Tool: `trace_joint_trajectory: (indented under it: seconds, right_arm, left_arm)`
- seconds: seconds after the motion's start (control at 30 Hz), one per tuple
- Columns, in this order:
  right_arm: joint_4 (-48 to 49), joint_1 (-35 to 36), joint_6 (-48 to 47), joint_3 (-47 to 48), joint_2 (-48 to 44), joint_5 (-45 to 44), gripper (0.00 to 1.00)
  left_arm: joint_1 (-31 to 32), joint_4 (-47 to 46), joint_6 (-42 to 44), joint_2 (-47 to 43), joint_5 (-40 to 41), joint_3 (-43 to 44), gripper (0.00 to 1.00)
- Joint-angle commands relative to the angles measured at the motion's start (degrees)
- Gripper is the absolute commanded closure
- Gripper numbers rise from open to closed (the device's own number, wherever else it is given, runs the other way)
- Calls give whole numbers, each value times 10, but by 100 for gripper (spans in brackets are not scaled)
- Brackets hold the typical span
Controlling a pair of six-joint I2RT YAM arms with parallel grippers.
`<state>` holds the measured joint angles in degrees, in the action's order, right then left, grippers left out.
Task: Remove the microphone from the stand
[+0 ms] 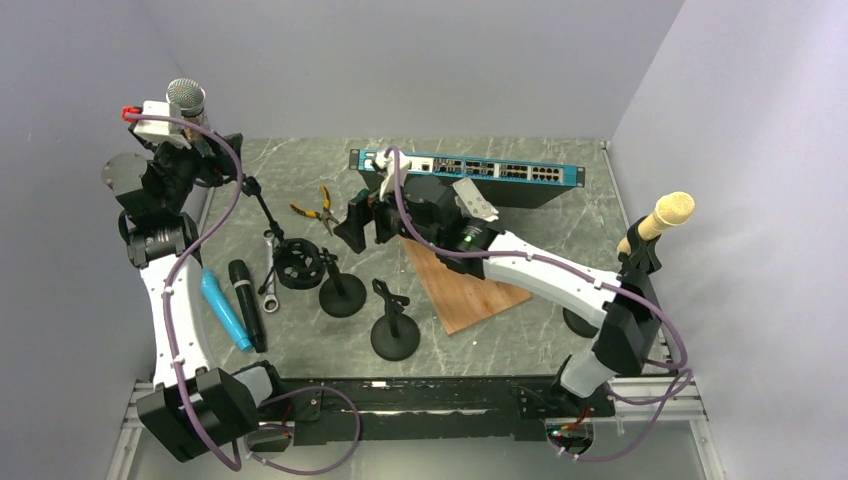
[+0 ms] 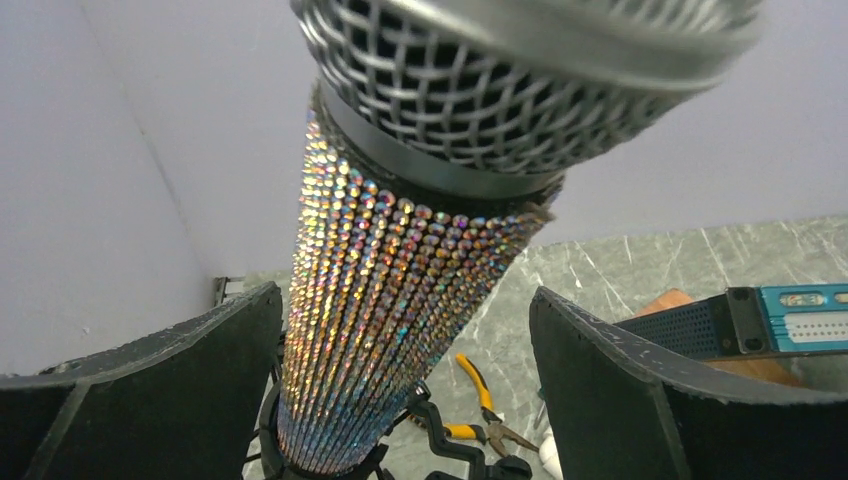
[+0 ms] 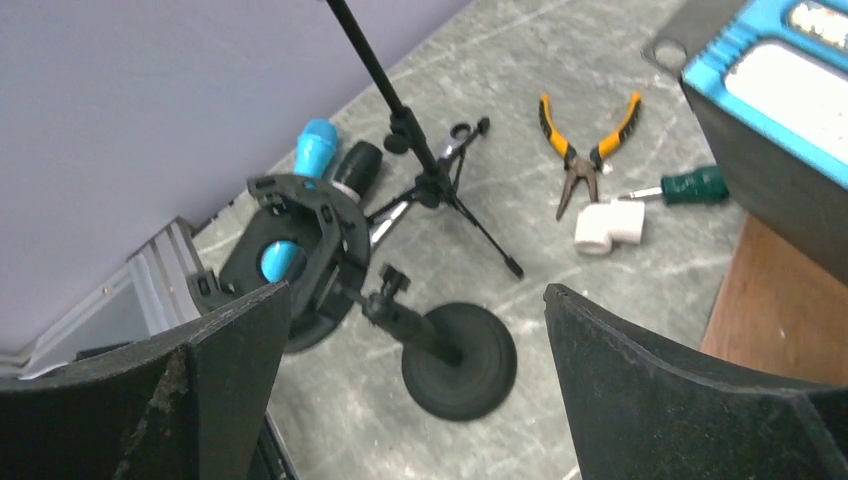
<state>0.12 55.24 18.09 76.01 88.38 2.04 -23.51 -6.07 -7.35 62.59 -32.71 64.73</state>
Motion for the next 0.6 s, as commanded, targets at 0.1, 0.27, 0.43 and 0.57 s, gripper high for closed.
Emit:
trace_joint_trajectory:
  seconds: [0.1,0.27,0.43,0.57]
  right_arm:
    - [31,-2,-16,104,47,28,0]
    - [28,-2,-18,125,74,30,0]
    - [21,-2,-11,154,103,39,0]
    - [19,-1,-5,166,119,48,0]
  left_arm:
    - [11,-32,39,17,2,20,7]
    - [9,-52,26,25,-20,11,20]
    - [-1,-58,8,33,-47,21,44]
    - [-2,-58,2,37,-66,19,54]
